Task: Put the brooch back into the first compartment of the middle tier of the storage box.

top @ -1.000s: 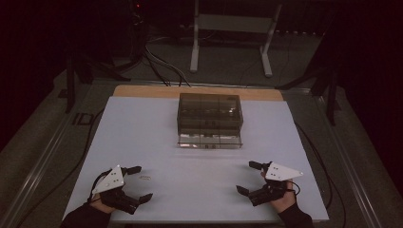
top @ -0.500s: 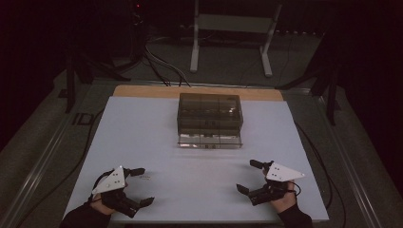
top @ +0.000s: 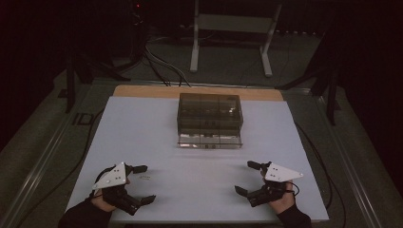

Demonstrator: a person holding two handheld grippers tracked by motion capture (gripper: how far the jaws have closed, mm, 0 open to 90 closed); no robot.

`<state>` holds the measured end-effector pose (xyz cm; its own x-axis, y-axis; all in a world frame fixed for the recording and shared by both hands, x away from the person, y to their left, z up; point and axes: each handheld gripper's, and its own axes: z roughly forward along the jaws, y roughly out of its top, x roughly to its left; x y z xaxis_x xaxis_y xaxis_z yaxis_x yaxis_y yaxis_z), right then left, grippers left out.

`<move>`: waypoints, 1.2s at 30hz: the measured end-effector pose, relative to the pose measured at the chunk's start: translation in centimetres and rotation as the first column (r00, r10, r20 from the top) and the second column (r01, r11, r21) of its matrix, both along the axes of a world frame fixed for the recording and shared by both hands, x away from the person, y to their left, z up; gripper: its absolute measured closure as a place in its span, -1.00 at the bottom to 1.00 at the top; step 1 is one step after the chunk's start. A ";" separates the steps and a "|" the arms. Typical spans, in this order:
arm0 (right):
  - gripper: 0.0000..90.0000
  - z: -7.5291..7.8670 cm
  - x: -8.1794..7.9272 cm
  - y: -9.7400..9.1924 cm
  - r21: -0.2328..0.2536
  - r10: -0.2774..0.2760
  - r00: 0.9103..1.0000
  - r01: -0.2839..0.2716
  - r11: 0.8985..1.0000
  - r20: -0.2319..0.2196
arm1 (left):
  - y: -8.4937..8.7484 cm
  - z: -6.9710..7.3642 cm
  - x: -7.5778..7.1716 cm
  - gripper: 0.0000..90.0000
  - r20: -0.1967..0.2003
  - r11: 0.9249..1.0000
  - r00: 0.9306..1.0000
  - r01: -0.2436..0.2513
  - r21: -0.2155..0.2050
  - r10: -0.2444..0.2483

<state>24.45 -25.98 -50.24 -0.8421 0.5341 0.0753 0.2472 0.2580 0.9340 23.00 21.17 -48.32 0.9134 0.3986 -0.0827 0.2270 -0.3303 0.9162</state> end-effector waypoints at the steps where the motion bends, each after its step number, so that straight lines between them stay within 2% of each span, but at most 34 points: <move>1: -1.00 0.0 0.0 0.0 0.000 -0.001 1.000 0.001 1.000 0.002 | -0.1 0.1 0.0 -0.99 -0.002 1.000 1.000 0.004 0.005 -0.004; 5: -1.00 0.0 0.0 -0.1 0.004 -0.005 1.000 0.005 1.000 -0.002 | -0.2 0.5 0.1 -0.99 0.007 1.000 1.000 0.013 0.005 -0.013; 7: -1.00 0.0 -0.1 -0.1 0.002 -0.006 1.000 0.006 1.000 0.000 | -0.3 0.7 0.2 -0.99 0.015 1.000 1.000 0.010 0.013 -0.010; 16: -1.00 0.1 0.0 -0.1 0.014 -0.012 1.000 0.012 1.000 0.000 | 0.2 1.6 1.0 -0.99 0.022 1.000 1.000 -0.014 -0.007 0.014; 18: -1.00 0.0 0.0 -0.1 0.005 -0.009 1.000 0.009 1.000 0.001 | 0.2 1.9 1.1 -0.99 0.034 1.000 0.999 -0.023 0.002 0.023; 36: -1.00 0.1 0.0 -0.2 0.013 -0.015 1.000 0.015 1.000 -0.003 | 0.6 1.8 2.7 -0.99 0.050 0.997 0.995 -0.083 0.009 0.082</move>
